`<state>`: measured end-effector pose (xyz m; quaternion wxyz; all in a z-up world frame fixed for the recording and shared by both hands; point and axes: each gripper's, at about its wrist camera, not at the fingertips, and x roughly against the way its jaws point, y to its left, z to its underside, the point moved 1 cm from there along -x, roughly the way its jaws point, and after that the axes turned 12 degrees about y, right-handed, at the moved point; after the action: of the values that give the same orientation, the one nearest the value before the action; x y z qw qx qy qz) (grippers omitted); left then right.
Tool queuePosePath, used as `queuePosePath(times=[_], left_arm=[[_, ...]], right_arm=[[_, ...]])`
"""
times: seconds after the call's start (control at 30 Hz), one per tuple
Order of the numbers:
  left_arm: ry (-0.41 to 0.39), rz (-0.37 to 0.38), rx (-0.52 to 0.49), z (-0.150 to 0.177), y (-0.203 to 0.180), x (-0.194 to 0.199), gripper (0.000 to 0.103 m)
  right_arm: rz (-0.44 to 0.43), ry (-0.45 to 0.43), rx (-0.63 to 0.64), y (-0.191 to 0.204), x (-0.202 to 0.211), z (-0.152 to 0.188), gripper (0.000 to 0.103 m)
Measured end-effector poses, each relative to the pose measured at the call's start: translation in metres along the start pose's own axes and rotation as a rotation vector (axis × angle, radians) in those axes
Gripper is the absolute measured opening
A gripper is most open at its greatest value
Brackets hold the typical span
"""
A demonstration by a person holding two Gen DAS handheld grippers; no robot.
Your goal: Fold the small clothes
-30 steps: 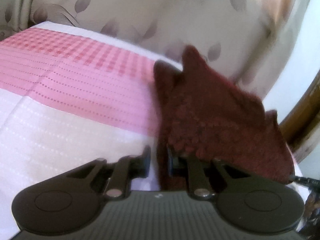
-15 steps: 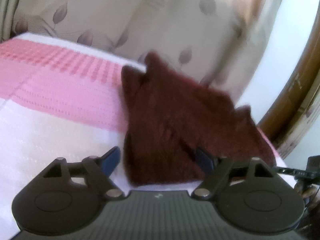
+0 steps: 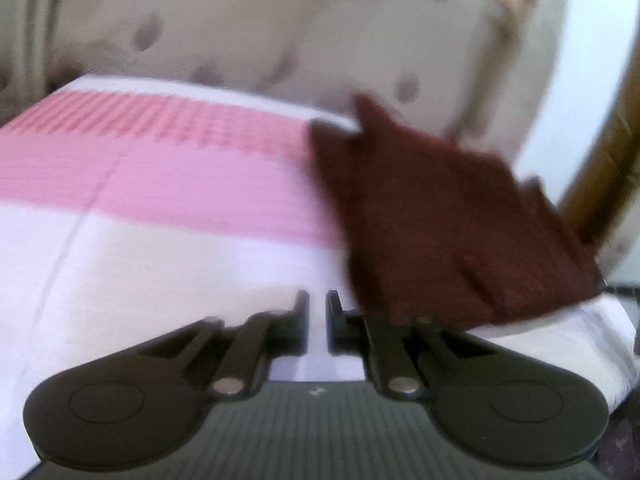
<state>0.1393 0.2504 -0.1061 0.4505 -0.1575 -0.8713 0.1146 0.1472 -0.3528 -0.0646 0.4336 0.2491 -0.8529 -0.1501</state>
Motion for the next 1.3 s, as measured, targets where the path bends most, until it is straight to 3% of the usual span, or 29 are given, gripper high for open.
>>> queuePosePath(times=[0.1, 0.2, 0.23, 0.27, 0.3, 0.37, 0.43, 0.5, 0.63, 0.77, 0.83, 0.9, 1.0, 1.13, 1.17, 1.2, 1.23, 1.27, 1.3], left_arm=[[-0.085, 0.034, 0.083, 0.008, 0.014, 0.012, 0.008], [-0.195, 0.041, 0.103, 0.000, 0.003, 0.031, 0.008], [-0.198, 0.060, 0.097, -0.008, -0.003, 0.035, 0.009], [-0.204, 0.078, 0.081, -0.017, -0.013, 0.037, 0.009], [-0.214, 0.081, 0.061, -0.024, -0.023, 0.038, 0.011], [-0.216, 0.107, 0.018, -0.041, -0.045, 0.035, 0.026], [-0.209, 0.146, -0.004, -0.056, -0.069, 0.025, 0.077], [-0.256, 0.143, -0.008, -0.068, -0.091, 0.010, 0.087], [-0.230, 0.051, -0.002, -0.087, -0.098, -0.042, 0.087], [-0.192, 0.041, 0.195, -0.073, -0.058, -0.079, 0.087], [-0.200, 0.021, 0.243, -0.061, -0.048, -0.086, 0.087], [-0.218, 0.063, 0.292, -0.050, -0.039, -0.088, 0.087], [-0.279, 0.017, 0.268, -0.048, -0.043, -0.078, 0.087], [-0.315, -0.017, 0.201, -0.043, -0.056, -0.074, 0.087], [-0.333, -0.042, 0.180, -0.042, -0.062, -0.073, 0.087], [-0.342, -0.052, 0.158, -0.041, -0.067, -0.072, 0.087], [-0.353, -0.058, 0.136, -0.041, -0.070, -0.072, 0.087], [-0.365, -0.073, 0.125, -0.039, -0.073, -0.069, 0.087], [-0.371, -0.087, 0.123, -0.040, -0.073, -0.069, 0.087]], right_arm=[[0.008, 0.050, -0.037, -0.008, -0.016, 0.018, 0.011], [-0.023, 0.016, -0.099, -0.018, -0.017, 0.022, 0.012], [-0.044, 0.004, -0.120, -0.019, -0.015, 0.020, 0.015], [-0.060, -0.014, -0.134, -0.019, -0.009, 0.018, 0.027], [-0.046, -0.041, -0.132, -0.016, -0.002, 0.014, 0.029], [-0.009, -0.111, -0.078, -0.005, 0.014, 0.002, 0.029], [0.024, -0.172, 0.007, 0.011, 0.025, -0.015, 0.029], [0.036, -0.179, 0.112, 0.029, 0.022, -0.035, 0.029], [0.068, -0.114, 0.270, 0.053, -0.018, -0.073, 0.029], [0.078, -0.040, 0.417, 0.080, -0.064, -0.098, 0.031], [0.080, -0.024, 0.483, 0.093, -0.083, -0.110, 0.043], [0.053, 0.007, 0.532, 0.100, -0.101, -0.123, 0.056], [0.021, 0.031, 0.584, 0.112, -0.119, -0.141, 0.068], [-0.021, 0.098, 0.642, 0.121, -0.149, -0.161, 0.069], [-0.047, 0.129, 0.650, 0.122, -0.156, -0.163, 0.068], [-0.044, 0.155, 0.656, 0.123, -0.163, -0.162, 0.054], [-0.018, 0.172, 0.655, 0.124, -0.169, -0.164, 0.034], [0.007, 0.179, 0.659, 0.123, -0.173, -0.165, 0.007], [0.014, 0.159, 0.676, 0.125, -0.172, -0.166, 0.007]])
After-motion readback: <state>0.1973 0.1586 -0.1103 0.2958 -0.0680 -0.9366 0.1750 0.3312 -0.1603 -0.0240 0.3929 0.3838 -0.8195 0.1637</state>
